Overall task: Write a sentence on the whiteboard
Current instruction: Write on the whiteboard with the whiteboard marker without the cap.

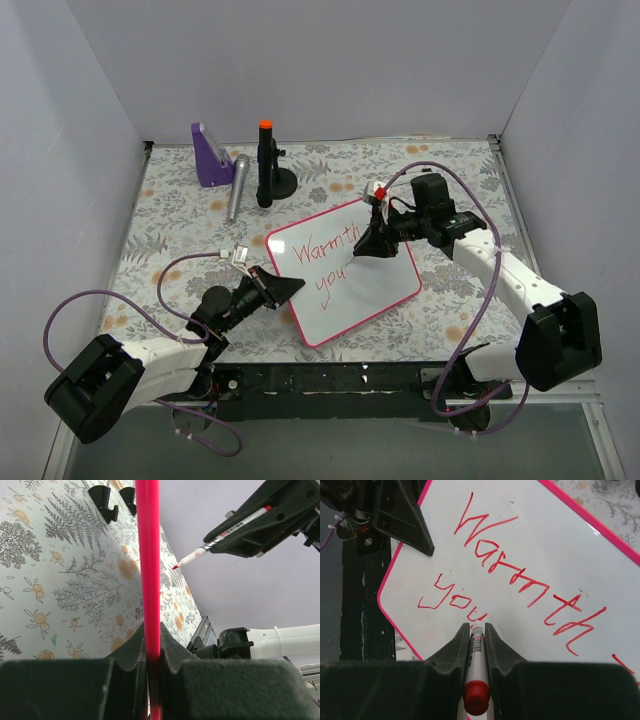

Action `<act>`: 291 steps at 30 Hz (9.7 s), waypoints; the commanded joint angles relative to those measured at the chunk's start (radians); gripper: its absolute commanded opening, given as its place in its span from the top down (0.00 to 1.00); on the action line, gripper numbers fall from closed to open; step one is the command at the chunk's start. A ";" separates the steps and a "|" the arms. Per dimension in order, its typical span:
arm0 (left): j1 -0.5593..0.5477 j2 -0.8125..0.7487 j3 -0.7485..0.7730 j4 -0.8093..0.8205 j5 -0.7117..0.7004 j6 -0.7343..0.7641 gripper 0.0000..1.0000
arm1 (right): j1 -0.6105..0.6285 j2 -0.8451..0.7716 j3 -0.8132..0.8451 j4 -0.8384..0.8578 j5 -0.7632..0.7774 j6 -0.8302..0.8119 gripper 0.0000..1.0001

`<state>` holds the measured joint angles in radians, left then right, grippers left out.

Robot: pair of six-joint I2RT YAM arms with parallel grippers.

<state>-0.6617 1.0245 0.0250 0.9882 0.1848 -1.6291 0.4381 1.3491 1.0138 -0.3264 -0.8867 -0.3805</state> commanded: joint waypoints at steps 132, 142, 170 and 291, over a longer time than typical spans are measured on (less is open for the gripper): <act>-0.004 -0.063 -0.037 0.188 0.021 -0.012 1.00 | -0.182 -0.137 -0.075 0.052 -0.133 -0.018 0.99; -0.004 -0.052 -0.034 0.196 0.022 -0.020 1.00 | -0.206 -0.130 -0.132 0.105 -0.153 -0.018 0.99; -0.004 -0.035 -0.027 0.202 0.024 -0.025 1.00 | -0.203 -0.064 -0.149 0.234 -0.092 0.075 0.99; -0.004 -0.033 -0.034 0.216 0.021 -0.017 1.00 | -0.196 0.016 -0.060 0.179 0.009 0.121 0.99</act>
<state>-0.6613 1.0397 0.0250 1.0164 0.1982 -1.6268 0.2687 1.3769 0.9318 -0.1986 -0.8883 -0.2680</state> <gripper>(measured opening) 0.052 0.187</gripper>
